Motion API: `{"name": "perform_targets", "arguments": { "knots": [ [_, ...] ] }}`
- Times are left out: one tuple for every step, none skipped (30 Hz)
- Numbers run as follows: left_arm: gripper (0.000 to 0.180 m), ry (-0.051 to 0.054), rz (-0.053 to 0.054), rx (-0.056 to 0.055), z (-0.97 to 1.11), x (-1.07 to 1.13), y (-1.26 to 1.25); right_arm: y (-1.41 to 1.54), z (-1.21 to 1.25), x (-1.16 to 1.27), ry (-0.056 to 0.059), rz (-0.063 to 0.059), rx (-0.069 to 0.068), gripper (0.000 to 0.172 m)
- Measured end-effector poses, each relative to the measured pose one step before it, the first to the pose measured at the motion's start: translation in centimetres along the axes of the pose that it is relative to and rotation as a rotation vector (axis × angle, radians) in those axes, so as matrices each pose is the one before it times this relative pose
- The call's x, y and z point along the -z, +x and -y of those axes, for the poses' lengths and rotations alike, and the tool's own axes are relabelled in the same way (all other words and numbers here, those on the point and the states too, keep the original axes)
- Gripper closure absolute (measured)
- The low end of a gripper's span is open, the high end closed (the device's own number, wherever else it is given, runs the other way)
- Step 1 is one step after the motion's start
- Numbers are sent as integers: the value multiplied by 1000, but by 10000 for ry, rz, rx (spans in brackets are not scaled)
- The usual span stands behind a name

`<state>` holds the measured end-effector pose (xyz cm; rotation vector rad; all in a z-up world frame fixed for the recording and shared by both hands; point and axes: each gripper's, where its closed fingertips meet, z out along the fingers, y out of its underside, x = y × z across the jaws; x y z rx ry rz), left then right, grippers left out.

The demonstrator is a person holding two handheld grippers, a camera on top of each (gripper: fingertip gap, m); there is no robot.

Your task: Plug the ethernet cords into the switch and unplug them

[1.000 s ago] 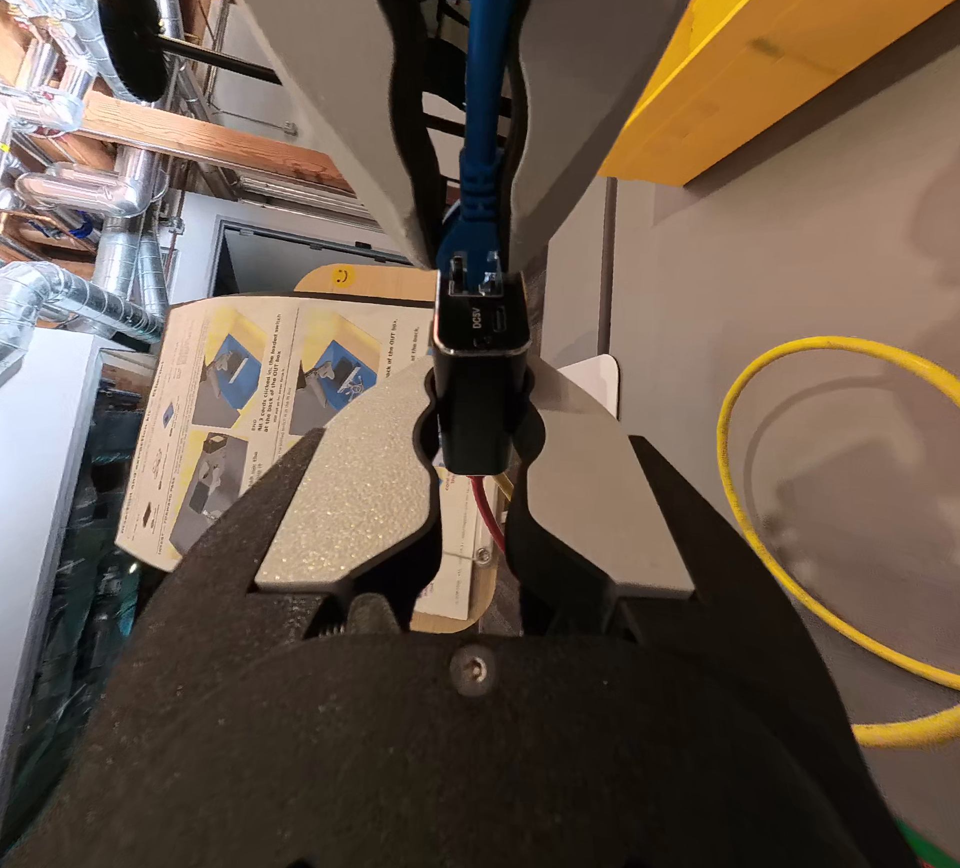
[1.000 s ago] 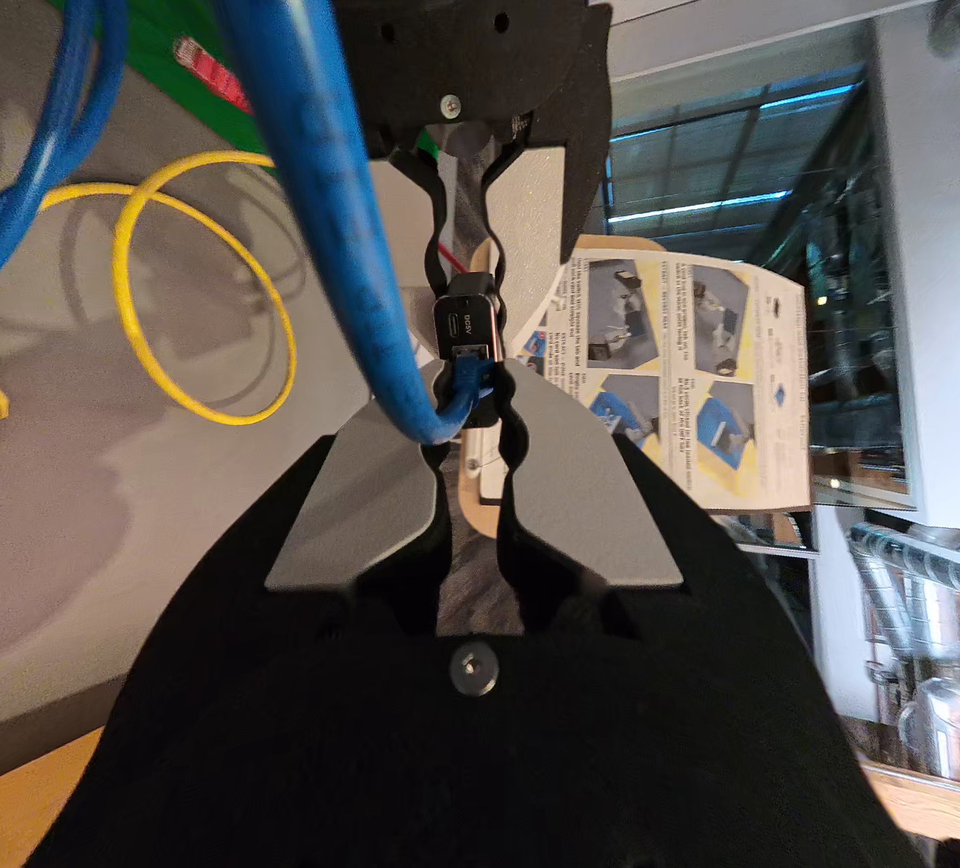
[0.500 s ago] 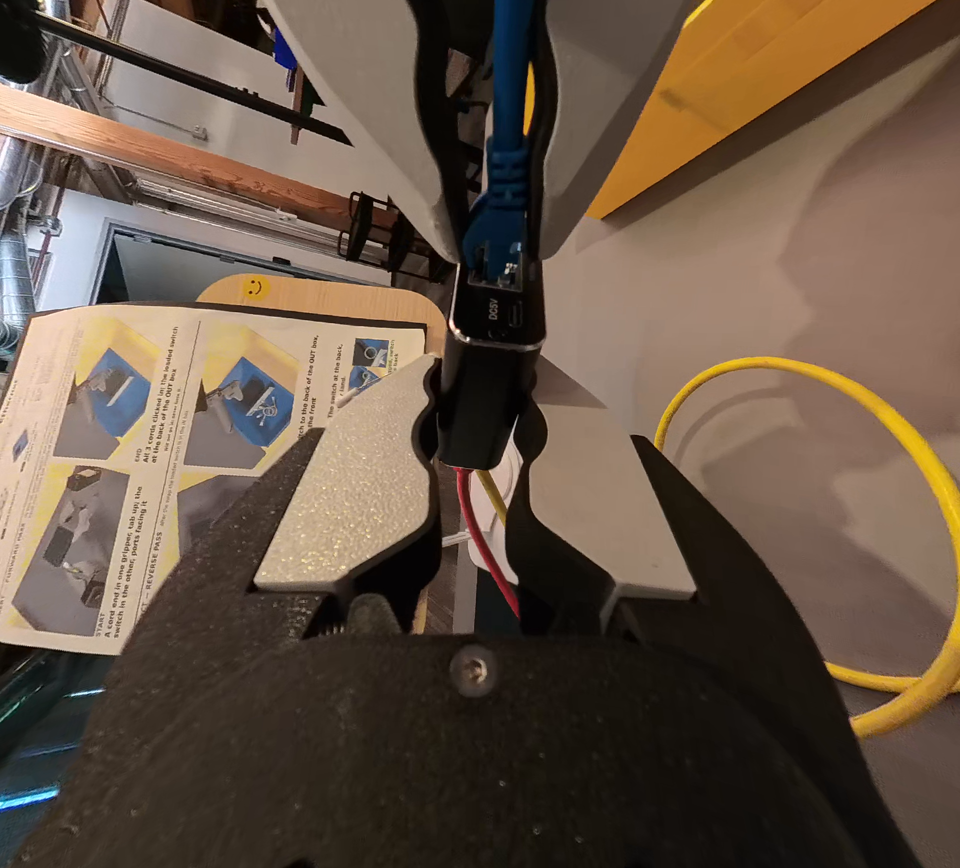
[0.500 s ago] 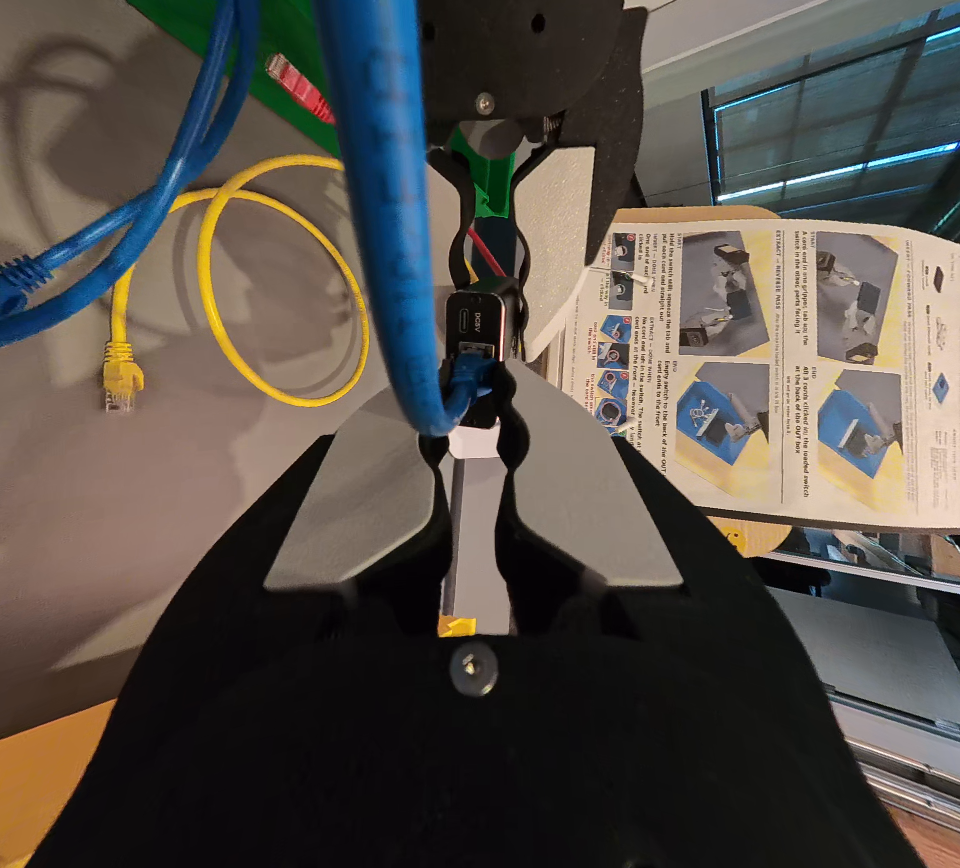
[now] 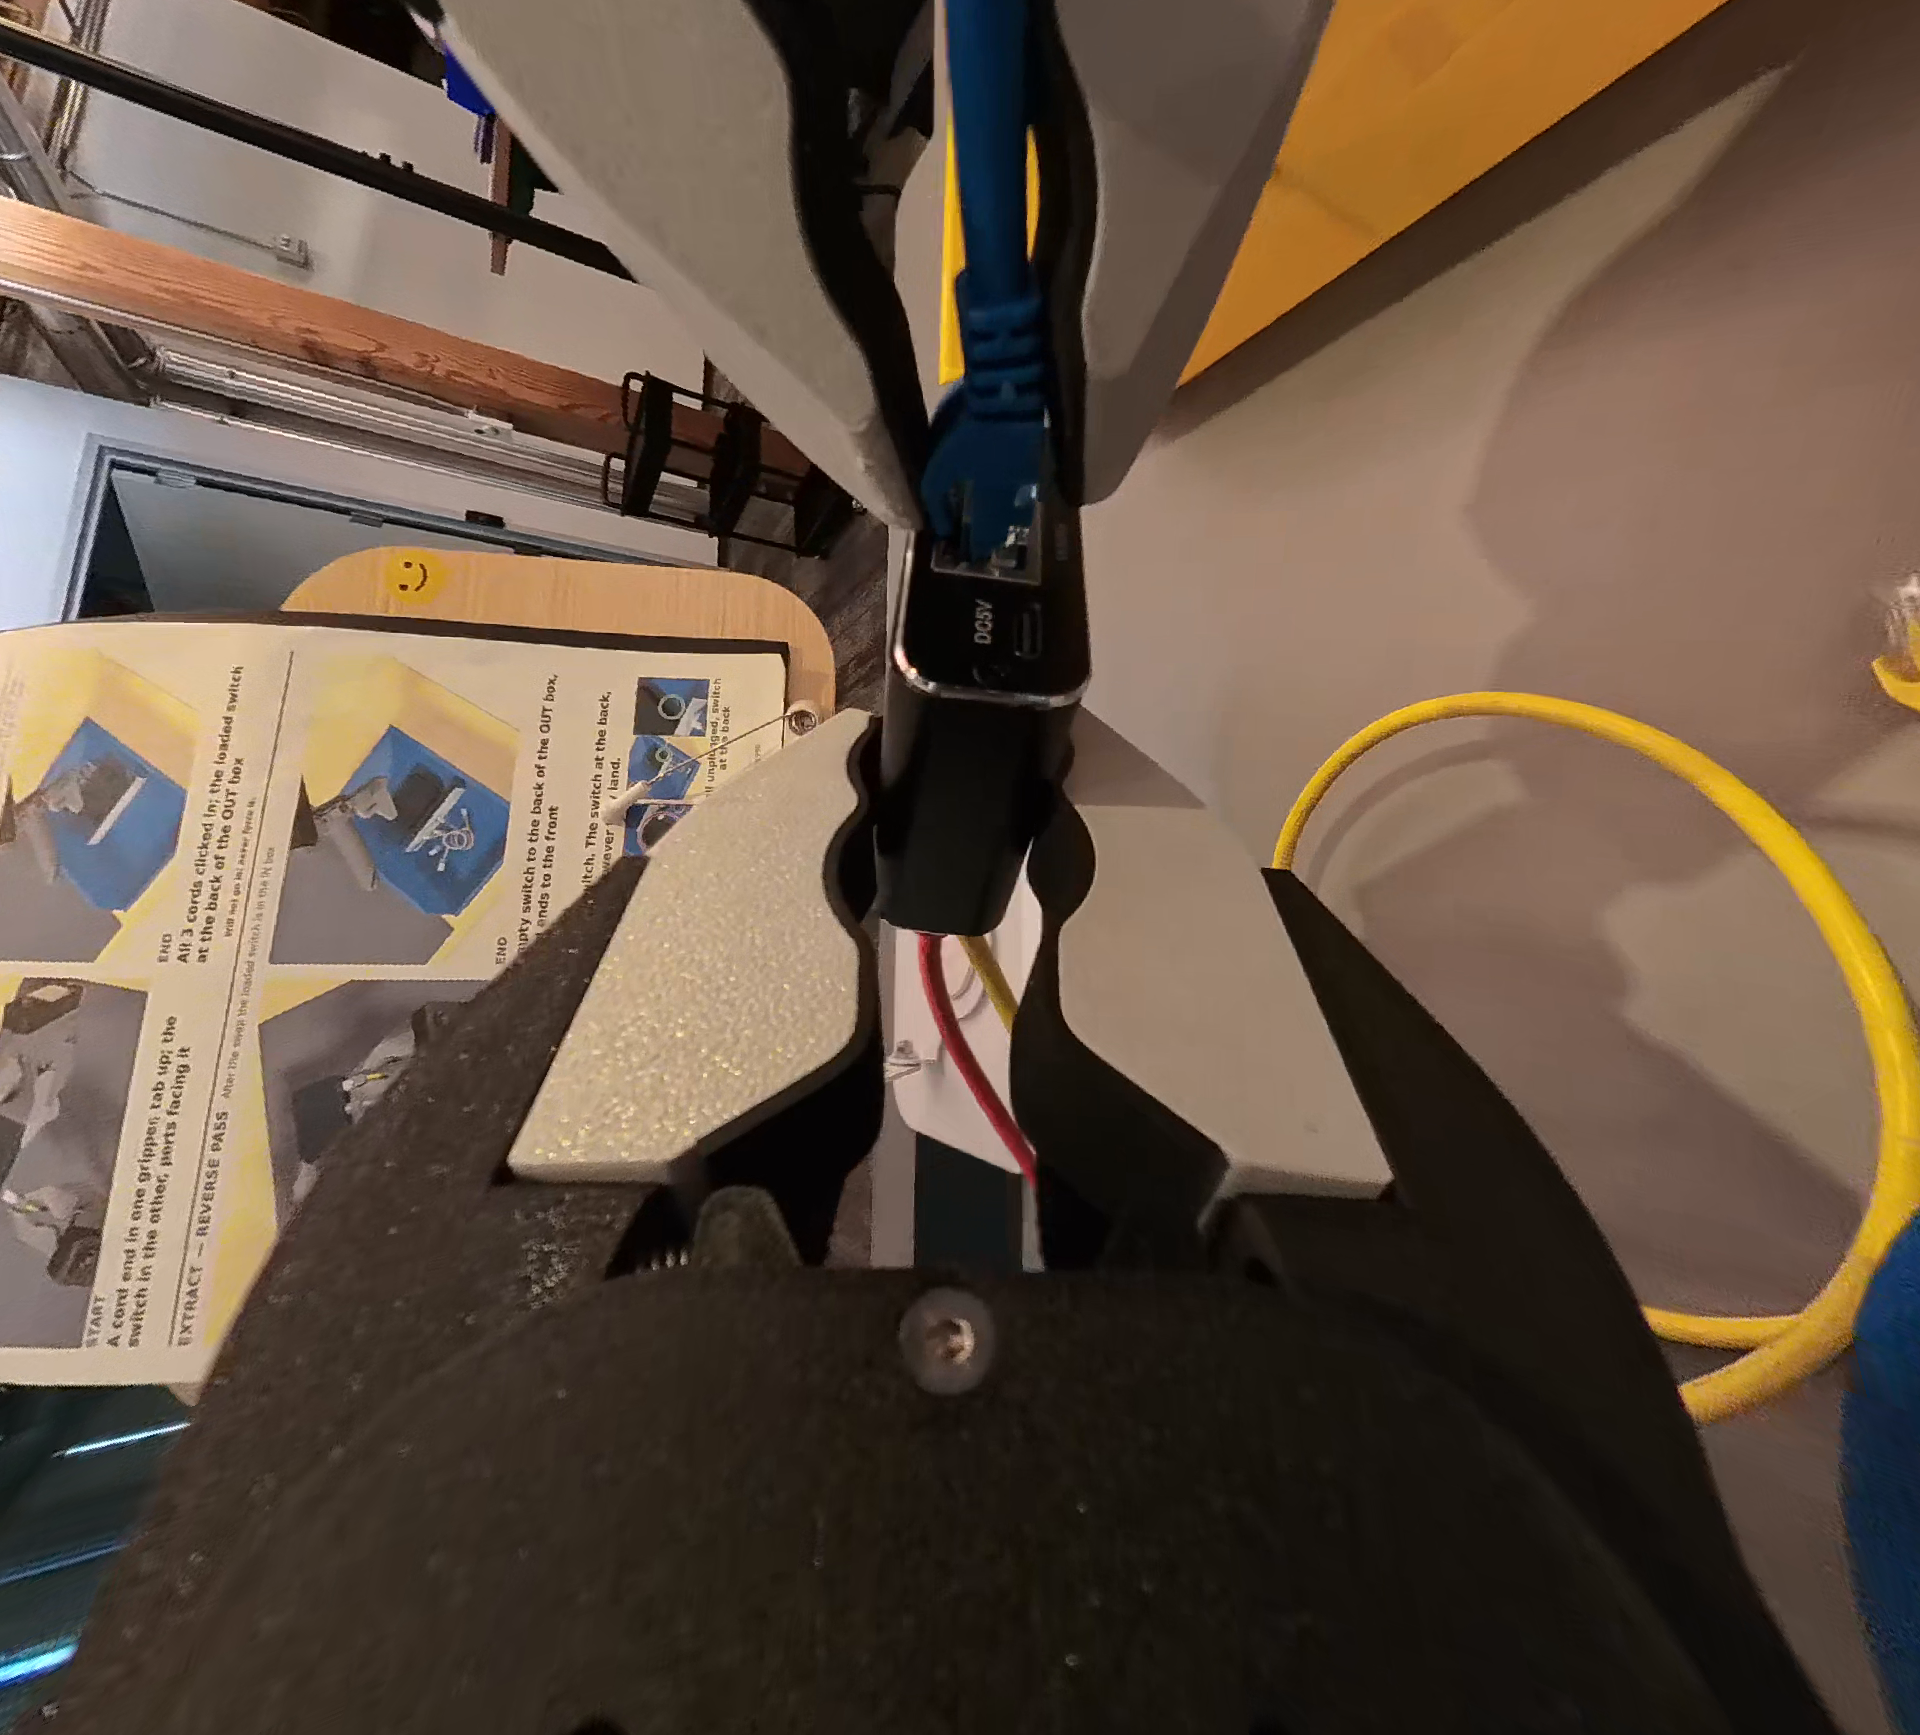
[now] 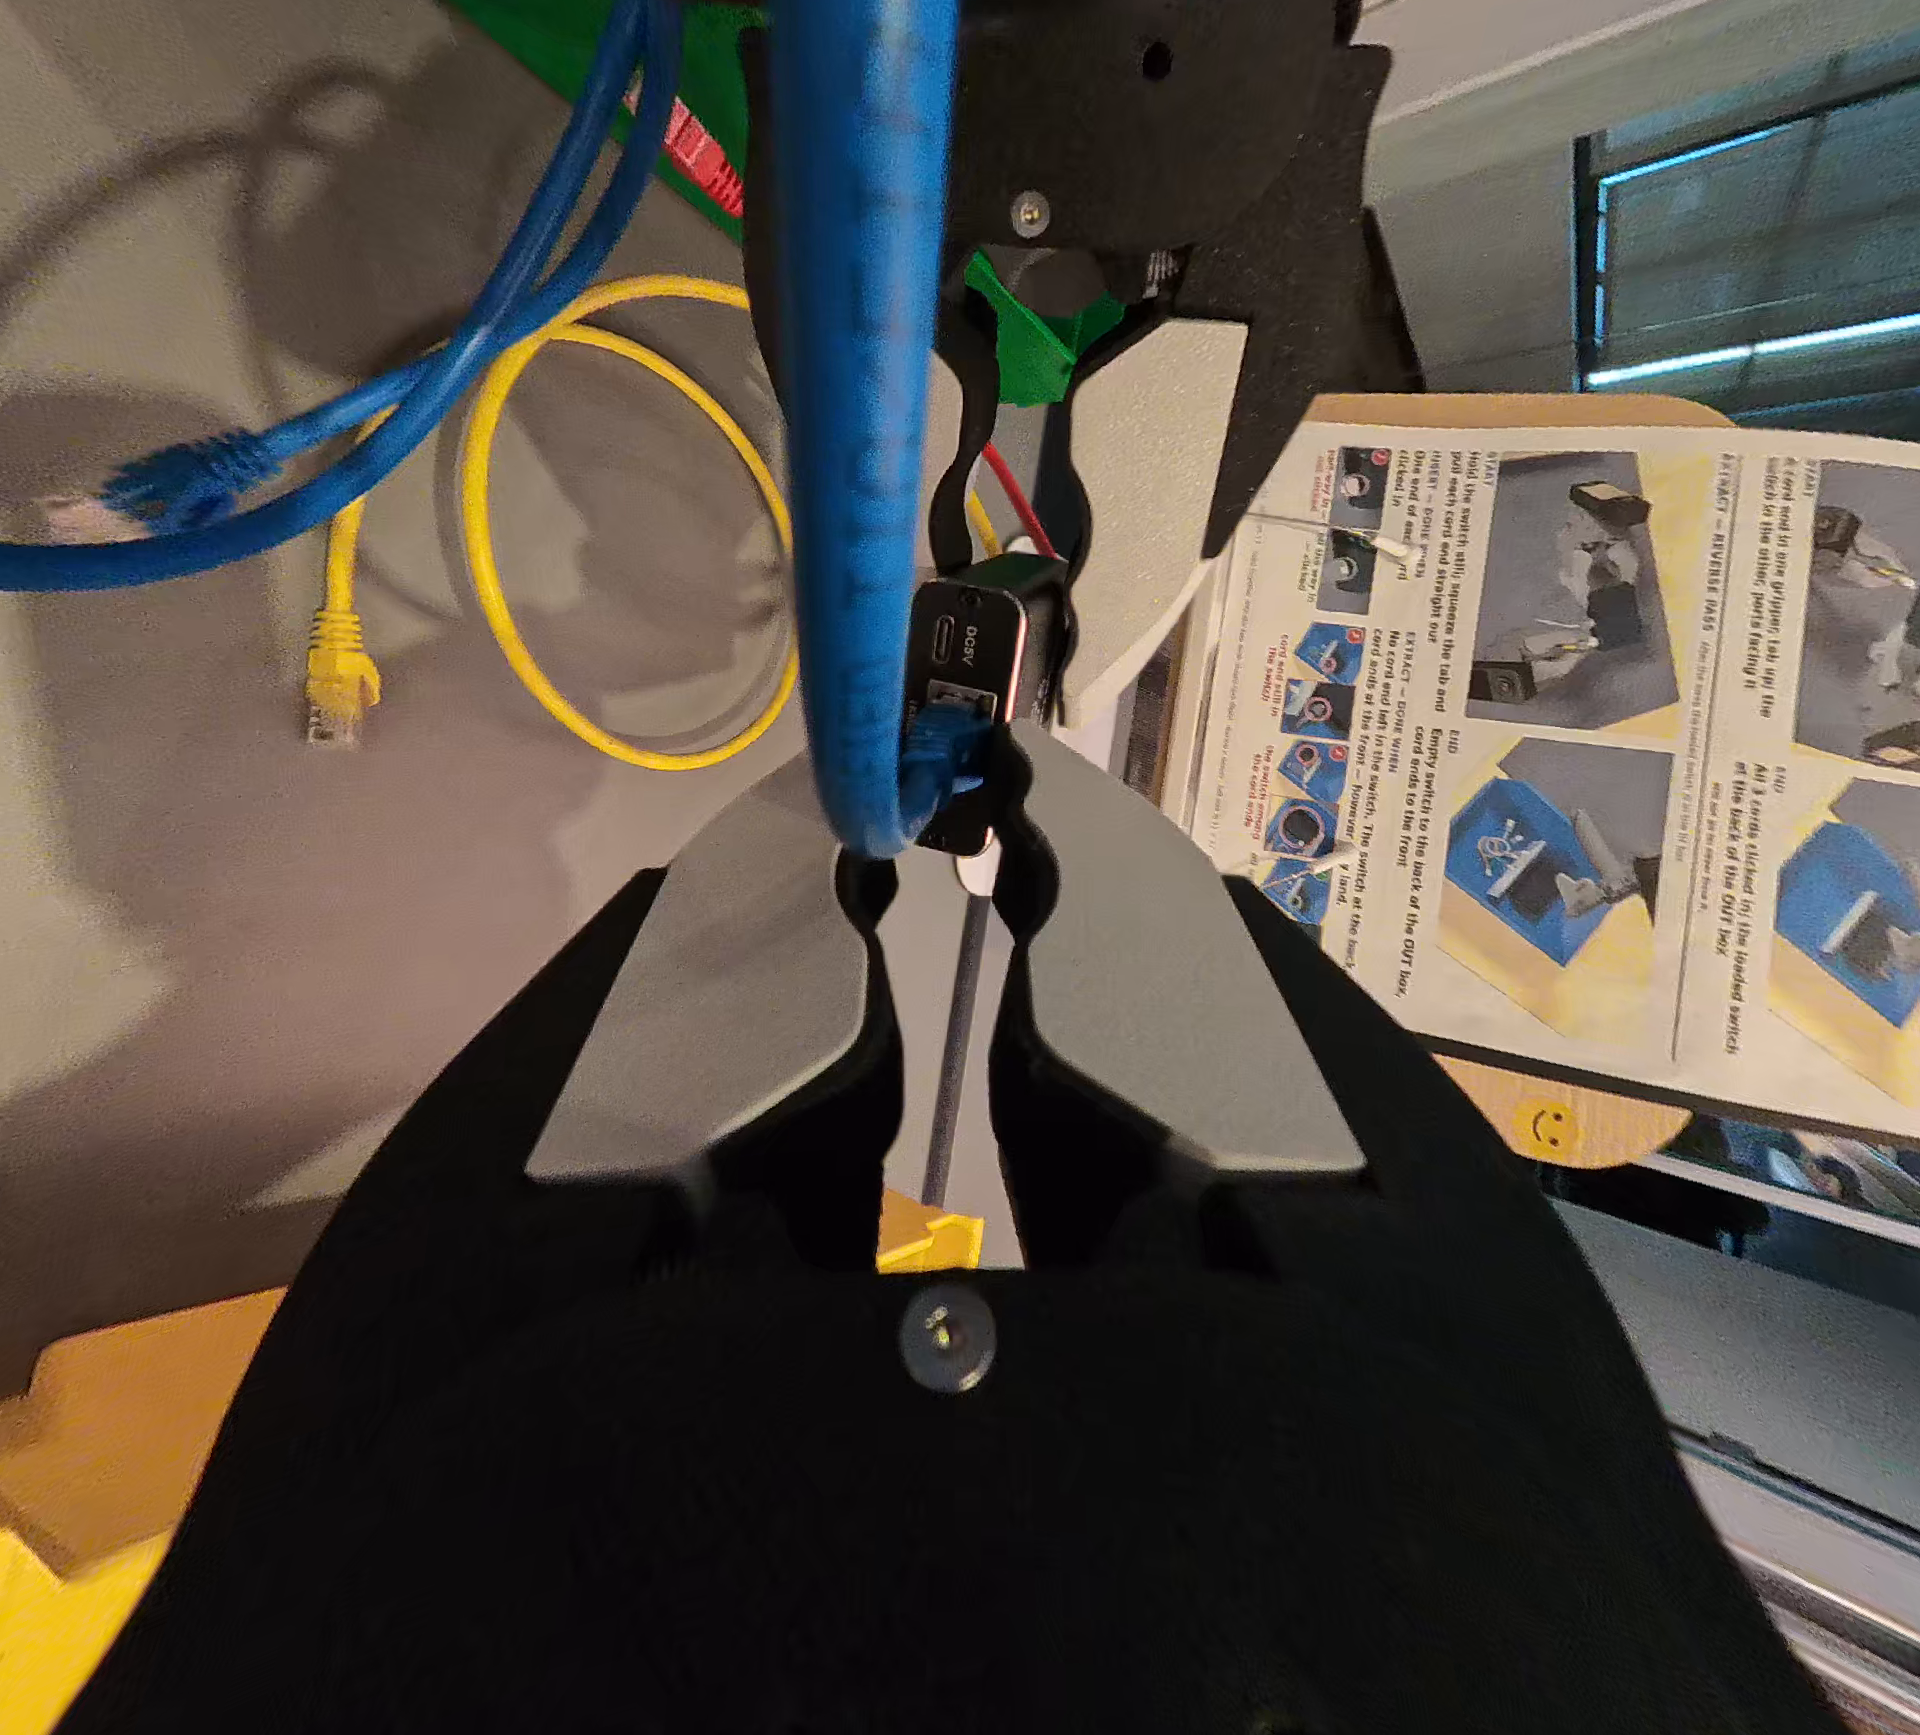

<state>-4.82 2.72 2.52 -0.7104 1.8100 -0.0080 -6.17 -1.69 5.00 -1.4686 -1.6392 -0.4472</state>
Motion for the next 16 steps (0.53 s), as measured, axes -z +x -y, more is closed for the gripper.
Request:
{"name": "perform_targets", "arguments": {
  "knots": [
    [155, 49, -49, 100, 41, -18, -6, 59, 27, 23, 50, 213, -30, 156],
    [155, 45, -60, 70, -23, -20, 29, 31, 13, -48, 3, 240, -60, 156],
    [155, 36, -77, 73, -50, -22, 66, -43, 2, -57, -79, 194, 52, 156],
    [155, 30, -55, 68, -51, -35, 75, -8, -22, -59, -80, 149, 15, 156],
    [155, 21, -49, -11, -24, -38, 93, -116, -24, -8, -37, 192, 2, 156],
    [155, 9, -2, -25, 35, -36, 65, -13, -37, 39, -22, 107, -14, 156],
    [155, 2, 16, -17, 46, -44, 3, -43, -31, 67, -11, 93, -23, 155],
    [155, 16, -10, 11, 98, -4, 10, 26, 13, 105, 15, 36, -29, 156],
    [155, 2, 91, 5, 54, 30, -137, 84, 23, 74, 36, -15, -51, 156],
    [155, 37, -46, 76, 70, 18, 12, -87, 10, 40, -25, 64, -53, 156],
    [155, 53, -70, 81, 41, -37, 77, -3, -7, -16, -50, 0, -59, 156],
    [154, 25, -3, 7, -11, -46, 36, -65, -38, -27, -55, -28, 49, 156],
    [154, -28, -14, -10, 5, -11, 40, -66, -12, 16, -51, -20, -25, 156],
    [154, -3, 57, -50, 57, 30, -44, 34, 66, 113, 57, -36, -61, 155],
    [154, 72, 17, 34, 137, 77, -64, 48, 80, 148, 78, -47, -45, 155],
    [154, 10, 25, -1, 91, 91, -96, 2, 87, 162, 77, 6, -32, 155]
  ]
}}
